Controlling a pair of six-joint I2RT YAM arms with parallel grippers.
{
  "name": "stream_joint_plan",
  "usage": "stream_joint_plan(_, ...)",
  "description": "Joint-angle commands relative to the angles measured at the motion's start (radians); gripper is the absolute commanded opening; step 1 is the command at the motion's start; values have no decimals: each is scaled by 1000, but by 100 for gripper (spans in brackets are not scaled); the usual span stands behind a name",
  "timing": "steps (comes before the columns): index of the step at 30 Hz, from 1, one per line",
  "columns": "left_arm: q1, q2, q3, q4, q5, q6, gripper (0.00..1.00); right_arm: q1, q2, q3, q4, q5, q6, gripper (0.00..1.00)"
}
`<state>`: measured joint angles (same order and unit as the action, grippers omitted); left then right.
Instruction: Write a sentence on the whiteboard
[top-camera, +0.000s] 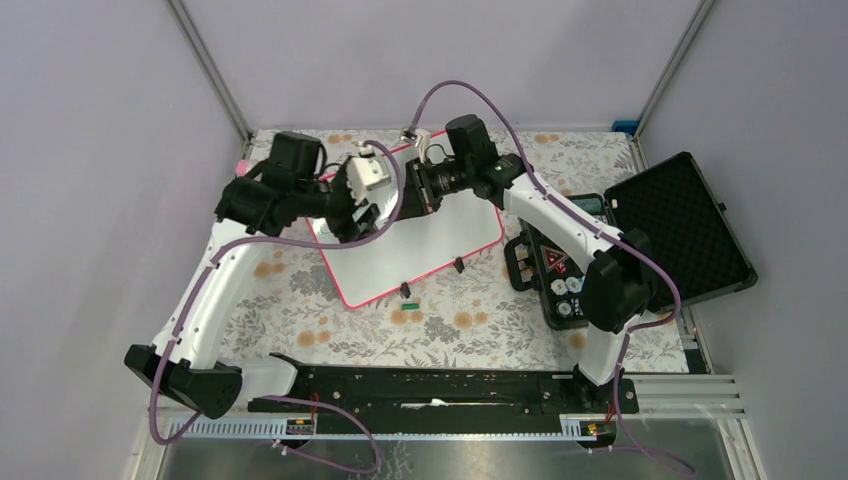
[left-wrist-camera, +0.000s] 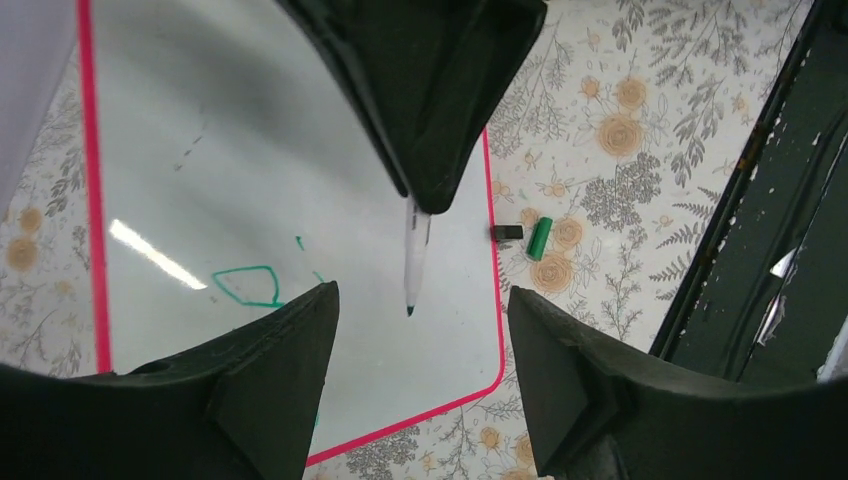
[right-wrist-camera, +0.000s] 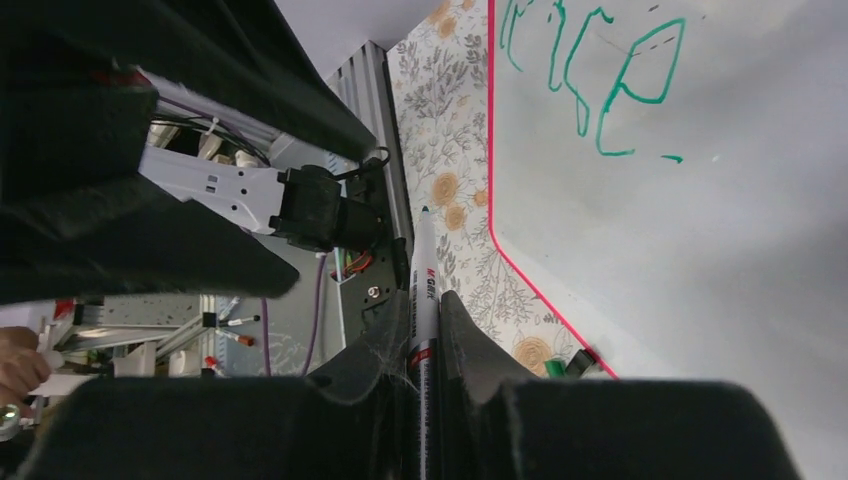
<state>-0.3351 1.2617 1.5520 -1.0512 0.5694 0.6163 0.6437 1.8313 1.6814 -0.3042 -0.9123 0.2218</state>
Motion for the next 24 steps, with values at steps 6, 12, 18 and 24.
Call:
stream_joint_plan(6, -190, 16, -98, 53, -255, -7, 64, 13, -71, -36, 66, -78, 75, 0)
stream_joint_plan(12, -204, 16, -124, 73, -280, 3, 42, 15, -90, -68, 65, -99, 84, 0)
stream_joint_plan(18, -223, 10, -155, 103, -285, -3, 38, 28, -104, -103, 65, -109, 88, 0)
stream_joint_plan(24, -241, 4, -159, 123, -298, -16, 40, 34, -103, -110, 64, -108, 91, 0)
